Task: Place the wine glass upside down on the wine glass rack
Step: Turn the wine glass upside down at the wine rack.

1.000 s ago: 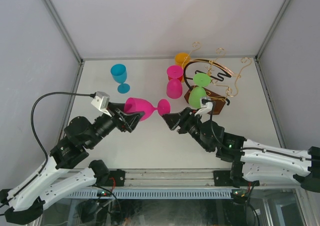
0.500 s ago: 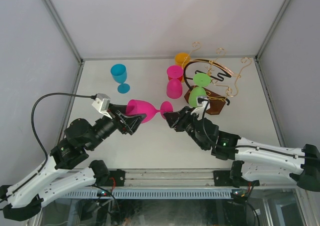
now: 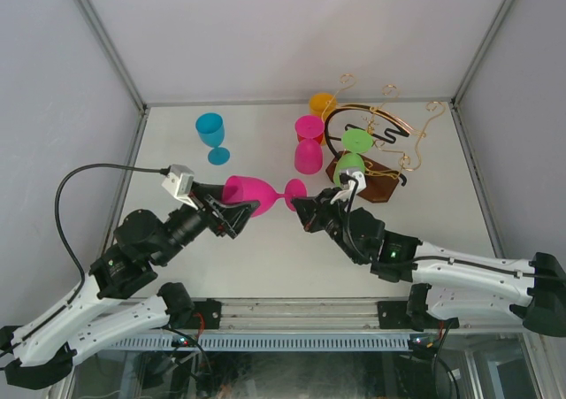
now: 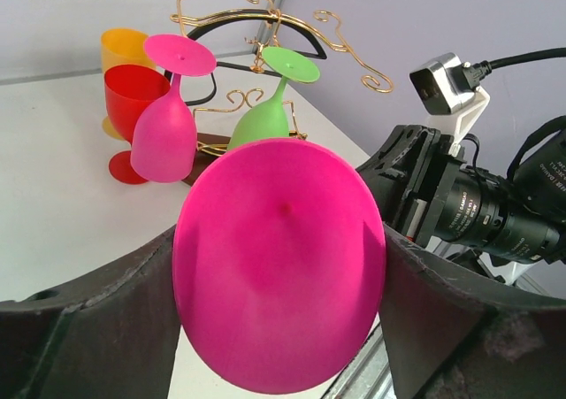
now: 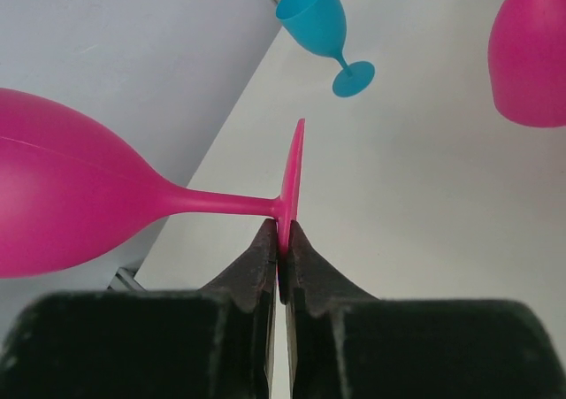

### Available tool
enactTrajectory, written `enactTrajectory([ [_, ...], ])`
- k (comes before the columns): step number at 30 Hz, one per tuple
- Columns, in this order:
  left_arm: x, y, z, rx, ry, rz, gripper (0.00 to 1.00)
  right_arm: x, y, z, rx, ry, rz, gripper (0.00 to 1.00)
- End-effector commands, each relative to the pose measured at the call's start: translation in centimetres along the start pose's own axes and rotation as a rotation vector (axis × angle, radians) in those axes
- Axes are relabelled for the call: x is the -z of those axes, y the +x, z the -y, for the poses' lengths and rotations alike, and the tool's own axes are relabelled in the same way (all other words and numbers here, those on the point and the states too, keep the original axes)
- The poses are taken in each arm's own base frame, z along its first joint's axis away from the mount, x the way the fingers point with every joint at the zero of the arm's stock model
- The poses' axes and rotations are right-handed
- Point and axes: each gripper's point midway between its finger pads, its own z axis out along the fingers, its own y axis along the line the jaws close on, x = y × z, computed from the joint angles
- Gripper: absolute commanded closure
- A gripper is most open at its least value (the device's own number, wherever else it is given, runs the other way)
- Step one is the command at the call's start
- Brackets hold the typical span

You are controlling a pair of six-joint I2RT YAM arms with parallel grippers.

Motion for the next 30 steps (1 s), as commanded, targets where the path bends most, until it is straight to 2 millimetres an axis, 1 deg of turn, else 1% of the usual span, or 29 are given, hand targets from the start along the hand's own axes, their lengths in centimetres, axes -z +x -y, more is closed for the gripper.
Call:
enactTrajectory([
  [1,-0.3,-0.1,0.3,0.016,0.015,0.025,0.16,0.2,-2.1,-0.6,0.066,-0.029,0.057,1.0],
  [8,0.0,-0.6,0.4,0.014,0.02,0.038,0.03,0.7,-2.5,1.0,0.178,0.018,0.059,1.0],
  [11,0.1,-1.0,0.6,0.003,0.027,0.041,0.0,1.1,-2.4,1.7,0.248,0.034,0.046,1.0],
  [15,0.6,-1.6,0.9,-0.021,0.034,0.026,0.0,1.6,-2.5,2.9,0.359,0.066,0.039,1.0],
  [18,1.0,-1.7,0.7,-0.043,0.025,0.018,0.0,2.2,-2.9,3.4,0.467,0.062,0.027,1.0],
  [21,1.3,-1.2,0.1,-0.081,0.006,-0.013,0.0,3.7,-2.7,2.9,0.621,-0.011,-0.001,1.0],
  [23,1.3,-0.6,0.0,-0.104,0.004,-0.044,0.0,4.5,-2.8,3.2,0.742,-0.003,-0.007,1.0],
  [26,0.9,0.6,0.1,-0.131,0.022,-0.091,0.0,5.2,-3.3,3.4,0.845,0.012,-0.044,1.0],
  [30,0.2,1.8,0.7,-0.161,0.07,-0.136,0.02,6.1,-2.8,2.0,0.974,-0.069,-0.109,1.0],
])
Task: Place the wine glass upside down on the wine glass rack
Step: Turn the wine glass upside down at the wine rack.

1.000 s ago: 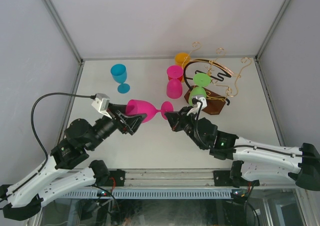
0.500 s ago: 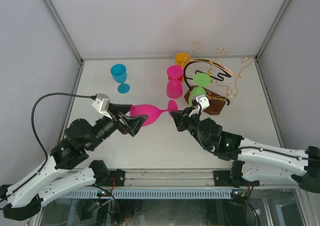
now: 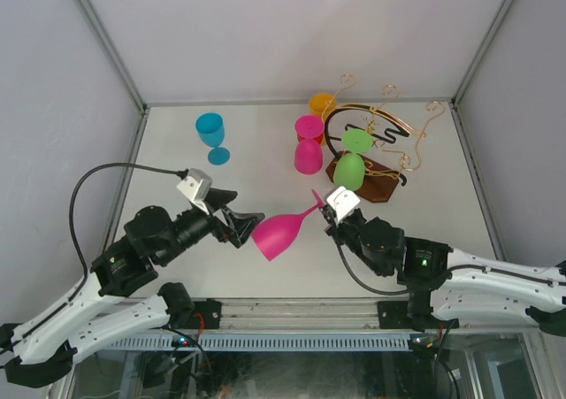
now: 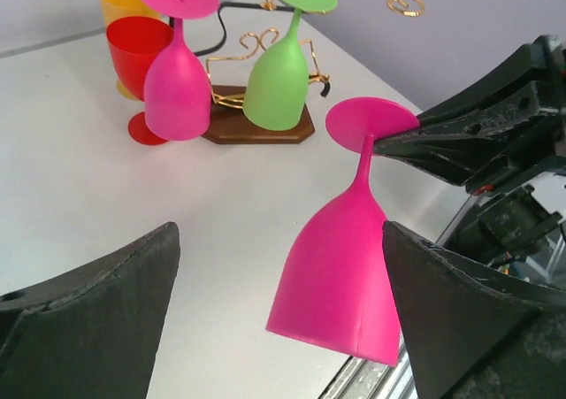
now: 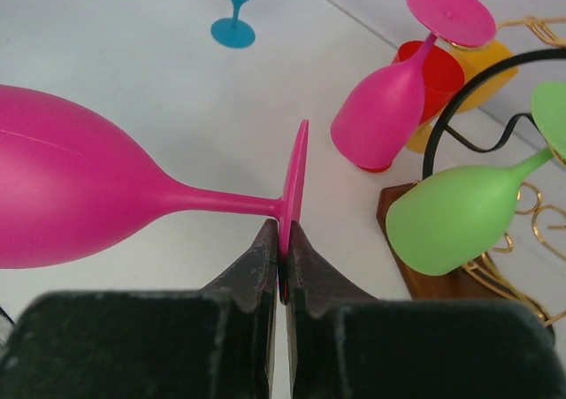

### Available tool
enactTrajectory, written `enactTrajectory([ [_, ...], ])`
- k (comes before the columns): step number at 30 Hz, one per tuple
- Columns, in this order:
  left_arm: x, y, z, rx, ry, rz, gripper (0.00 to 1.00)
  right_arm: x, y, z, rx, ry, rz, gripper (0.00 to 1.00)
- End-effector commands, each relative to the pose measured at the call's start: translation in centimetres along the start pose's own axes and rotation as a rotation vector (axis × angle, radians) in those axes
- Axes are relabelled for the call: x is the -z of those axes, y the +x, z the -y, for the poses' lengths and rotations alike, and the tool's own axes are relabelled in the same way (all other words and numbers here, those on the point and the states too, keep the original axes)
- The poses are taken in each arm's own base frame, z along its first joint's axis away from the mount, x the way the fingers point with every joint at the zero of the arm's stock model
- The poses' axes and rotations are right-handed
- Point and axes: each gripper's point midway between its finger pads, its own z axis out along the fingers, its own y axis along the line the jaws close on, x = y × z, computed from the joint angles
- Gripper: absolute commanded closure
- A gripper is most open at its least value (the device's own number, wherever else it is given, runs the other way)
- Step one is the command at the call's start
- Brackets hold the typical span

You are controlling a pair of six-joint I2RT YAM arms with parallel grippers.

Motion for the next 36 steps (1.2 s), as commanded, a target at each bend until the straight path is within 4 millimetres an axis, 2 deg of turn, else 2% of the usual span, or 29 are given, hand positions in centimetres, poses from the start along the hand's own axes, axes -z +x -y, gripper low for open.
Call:
enactTrajectory([
  [1,-0.4,-0.9,1.9,-0.066,0.096,-0.01,0.03,1.3,-1.8,-0.4,0.213,-0.062,-0.004,1.0],
  [5,-1.3,-0.1,3.0,-0.089,0.163,-0.03,0.07,1.7,-2.6,-0.6,0.375,-0.044,0.021,1.0],
  [9,-2.1,1.1,4.1,-0.094,0.231,-0.064,0.1,1.9,-3.1,-1.6,0.505,-0.106,0.052,1.0],
  [19,-3.5,3.8,5.7,-0.057,0.33,-0.123,0.18,2.2,-4.2,-1.5,0.565,-0.121,0.098,1.0],
  [26,-5.4,4.1,6.7,0.041,0.36,-0.101,0.21,2.0,-6.0,-1.8,0.601,-0.141,0.198,1.0],
  [36,-7.1,4.9,8.0,0.107,0.405,-0.124,0.35,2.0,-8.2,-2.0,0.613,-0.138,0.287,1.0],
])
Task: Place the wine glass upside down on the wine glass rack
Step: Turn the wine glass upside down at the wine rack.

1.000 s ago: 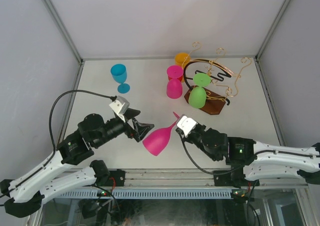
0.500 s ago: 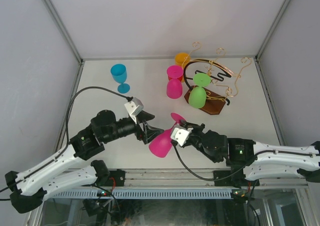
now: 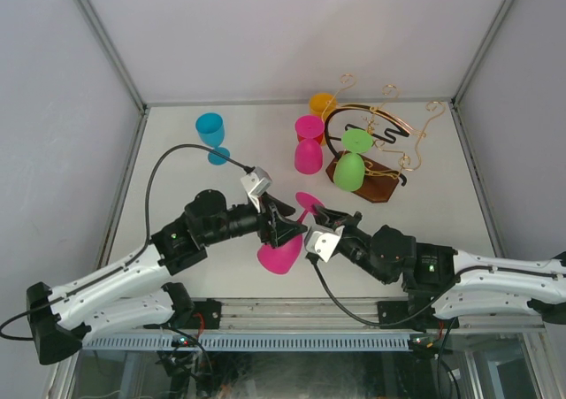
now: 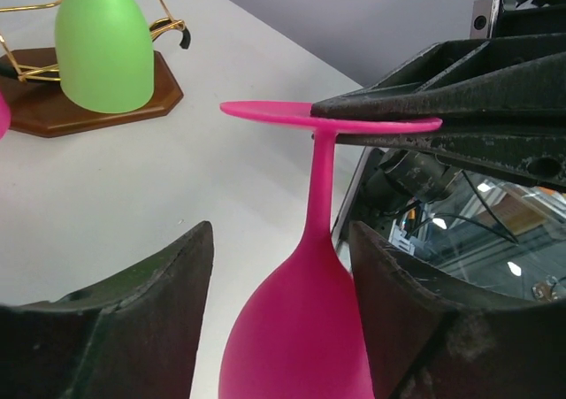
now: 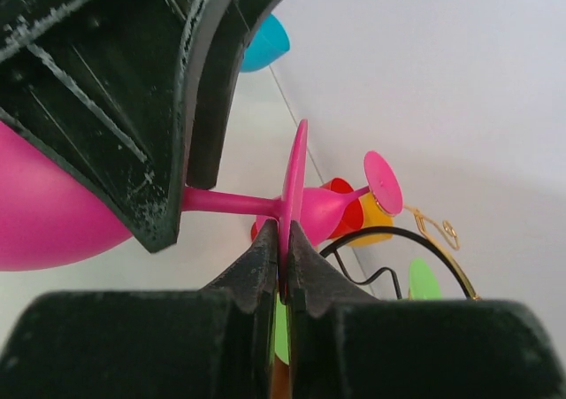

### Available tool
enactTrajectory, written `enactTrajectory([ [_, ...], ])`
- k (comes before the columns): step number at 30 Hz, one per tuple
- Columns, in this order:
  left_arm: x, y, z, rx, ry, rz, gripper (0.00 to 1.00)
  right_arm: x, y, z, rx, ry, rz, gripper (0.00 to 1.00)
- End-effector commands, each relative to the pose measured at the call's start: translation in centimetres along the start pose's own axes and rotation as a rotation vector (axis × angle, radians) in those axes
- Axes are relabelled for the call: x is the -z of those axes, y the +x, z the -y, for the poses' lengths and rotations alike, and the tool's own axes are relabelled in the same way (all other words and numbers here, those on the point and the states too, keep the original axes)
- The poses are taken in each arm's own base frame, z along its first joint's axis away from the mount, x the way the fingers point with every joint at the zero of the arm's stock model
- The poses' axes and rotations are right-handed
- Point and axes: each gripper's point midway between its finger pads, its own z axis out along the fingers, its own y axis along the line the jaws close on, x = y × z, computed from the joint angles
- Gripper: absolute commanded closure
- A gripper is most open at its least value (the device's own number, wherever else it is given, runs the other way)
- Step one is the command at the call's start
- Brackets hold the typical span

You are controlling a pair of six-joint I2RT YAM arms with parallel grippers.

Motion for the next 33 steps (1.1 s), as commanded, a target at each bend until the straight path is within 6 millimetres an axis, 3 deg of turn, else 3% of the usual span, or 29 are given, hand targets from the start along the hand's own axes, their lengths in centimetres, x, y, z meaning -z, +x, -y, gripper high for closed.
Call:
enactTrajectory([
  [1,-0.6,-1.3,1.4,0.02,0.067,0.053,0.36,-0.2,-2.6,2.0,-0.02,0.058,0.097,1.0],
  [18,-0.9,-0.7,1.1,0.007,0.067,0.045,0.78,-0.3,-1.8,2.1,-0.039,0.072,0.061,1.0],
  [23,-0.9,-0.7,0.8,0.006,0.051,0.05,0.98,-0.3,-1.4,2.2,-0.044,0.078,0.046,1.0],
  [28,-0.8,-0.6,0.6,0.008,0.039,0.052,1.0,0.1,-1.1,2.7,-0.069,0.099,0.033,1.0],
  [33,-0.8,-0.8,0.3,0.008,0.021,0.063,1.0,0.7,-0.9,2.4,-0.112,0.078,0.037,0.85],
])
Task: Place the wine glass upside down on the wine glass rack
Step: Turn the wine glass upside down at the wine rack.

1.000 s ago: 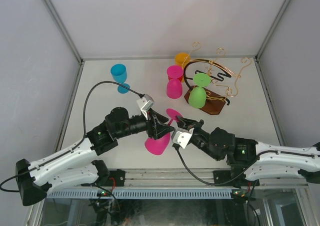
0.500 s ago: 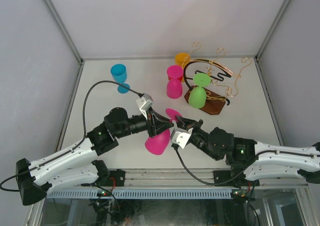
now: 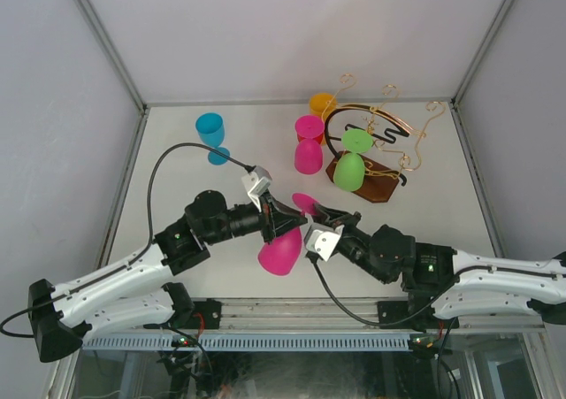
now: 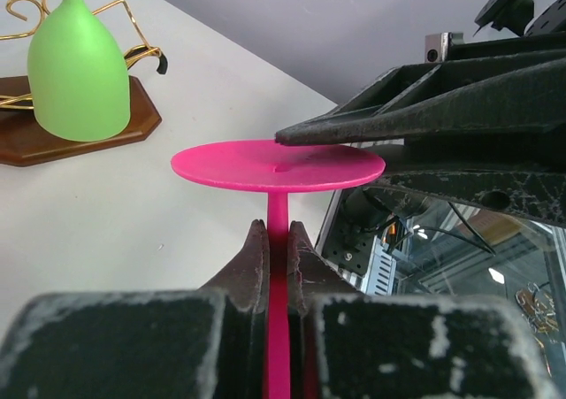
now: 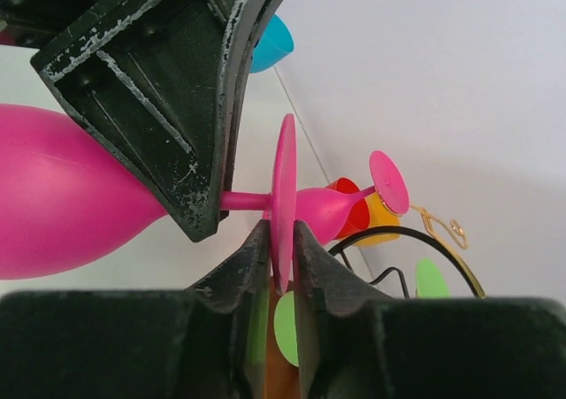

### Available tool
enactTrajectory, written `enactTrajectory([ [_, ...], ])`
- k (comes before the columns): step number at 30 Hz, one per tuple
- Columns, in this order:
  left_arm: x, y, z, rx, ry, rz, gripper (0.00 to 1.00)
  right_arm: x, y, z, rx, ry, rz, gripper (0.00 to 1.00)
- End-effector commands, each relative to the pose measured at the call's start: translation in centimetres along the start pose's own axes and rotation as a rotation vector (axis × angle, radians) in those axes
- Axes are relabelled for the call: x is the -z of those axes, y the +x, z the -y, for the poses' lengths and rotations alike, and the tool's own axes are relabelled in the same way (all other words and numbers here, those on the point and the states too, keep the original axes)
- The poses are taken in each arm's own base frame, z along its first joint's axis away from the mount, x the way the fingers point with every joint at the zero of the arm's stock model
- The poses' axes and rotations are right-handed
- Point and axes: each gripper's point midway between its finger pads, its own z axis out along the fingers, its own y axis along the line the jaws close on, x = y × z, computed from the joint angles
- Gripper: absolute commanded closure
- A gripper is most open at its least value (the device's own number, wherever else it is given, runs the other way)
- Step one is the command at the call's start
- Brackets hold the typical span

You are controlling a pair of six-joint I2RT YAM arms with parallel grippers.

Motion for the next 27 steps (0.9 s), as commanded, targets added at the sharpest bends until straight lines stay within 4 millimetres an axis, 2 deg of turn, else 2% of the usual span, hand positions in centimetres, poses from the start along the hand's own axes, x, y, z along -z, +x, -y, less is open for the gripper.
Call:
enactTrajectory([
  [1,0.1,0.1,-1.0,-0.009,-0.048,0.018,1.0,1.2,-0.9,2.3,-0.113,0.072,0.036,0.79],
  [3,0.2,-0.2,-1.1,-0.01,-0.058,0.028,1.0,1.4,-0.5,2.1,-0.122,0.061,0.023,0.66],
  [8,0.4,-0.8,-1.8,-0.004,-0.113,0.04,1.0,2.7,1.5,0.6,-0.196,0.003,-0.043,0.67],
  [11,0.6,-0.8,-2.5,-0.006,-0.146,0.047,1.0,4.2,2.7,0.5,-0.337,0.012,-0.079,0.67],
  [14,0.5,-0.7,-3.0,-0.019,-0.166,0.053,1.0,5.6,3.1,0.7,-0.523,0.007,-0.115,0.64],
  [17,0.1,-1.1,-2.9,-0.038,-0.158,0.058,1.0,6.8,3.1,2.3,-0.682,0.031,-0.158,0.61],
  [21,-0.5,-2.3,-2.8,-0.072,-0.151,0.089,1.0,7.9,2.3,6.0,-0.825,0.089,-0.125,0.6],
  [23,-1.0,-2.8,-3.0,-0.087,-0.154,0.117,1.0,8.7,2.6,8.6,-0.884,0.171,-0.113,0.57],
  [27,-2.3,-4.1,-3.8,-0.127,-0.216,0.186,1.0,9.9,3.7,11.4,-0.962,0.268,-0.151,0.53],
])
